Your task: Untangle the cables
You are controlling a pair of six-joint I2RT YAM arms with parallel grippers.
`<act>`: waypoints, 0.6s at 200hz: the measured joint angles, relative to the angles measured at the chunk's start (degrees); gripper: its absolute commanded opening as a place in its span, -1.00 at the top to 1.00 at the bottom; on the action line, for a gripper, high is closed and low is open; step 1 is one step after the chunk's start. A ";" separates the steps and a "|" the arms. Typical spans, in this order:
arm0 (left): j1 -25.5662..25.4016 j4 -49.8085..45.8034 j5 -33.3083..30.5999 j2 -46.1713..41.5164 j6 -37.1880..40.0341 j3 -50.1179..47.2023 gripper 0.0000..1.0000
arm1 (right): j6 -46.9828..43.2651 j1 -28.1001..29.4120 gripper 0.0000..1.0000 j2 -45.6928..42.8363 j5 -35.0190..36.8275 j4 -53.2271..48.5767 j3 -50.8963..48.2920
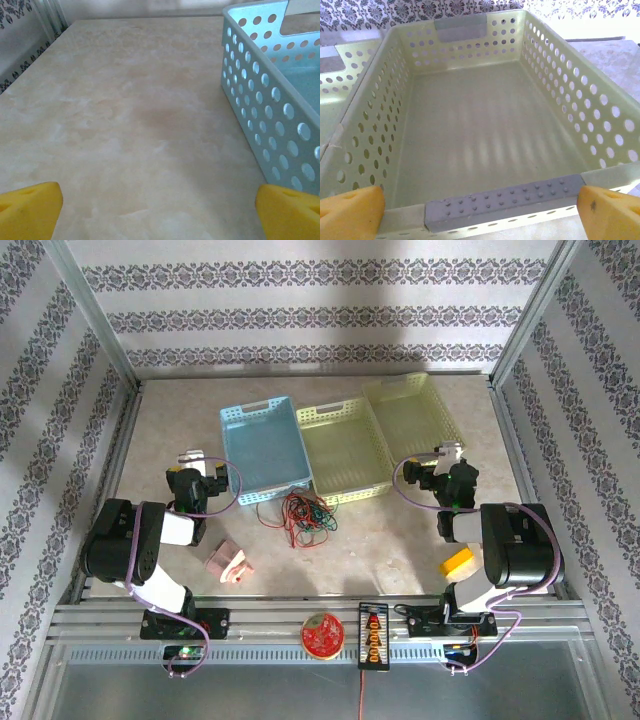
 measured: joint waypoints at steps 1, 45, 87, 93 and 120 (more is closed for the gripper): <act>0.00 0.00 0.00 0.00 0.00 0.02 -0.98 | 0.02 0.00 -0.96 0.00 0.00 0.00 0.00; 0.00 0.00 0.59 0.00 0.15 0.00 -0.98 | 0.00 0.00 -0.96 0.00 0.00 0.00 -0.02; 0.00 -0.02 2.91 0.00 0.70 0.11 -0.98 | 0.00 0.00 -0.96 0.00 -0.17 0.00 0.00; 0.00 0.00 3.04 0.00 0.76 0.11 -0.98 | 0.00 0.00 -0.96 0.00 -0.20 0.00 0.00; 0.00 0.00 3.10 0.00 1.07 0.11 -0.98 | 0.00 0.00 -0.96 0.00 -0.20 0.00 0.00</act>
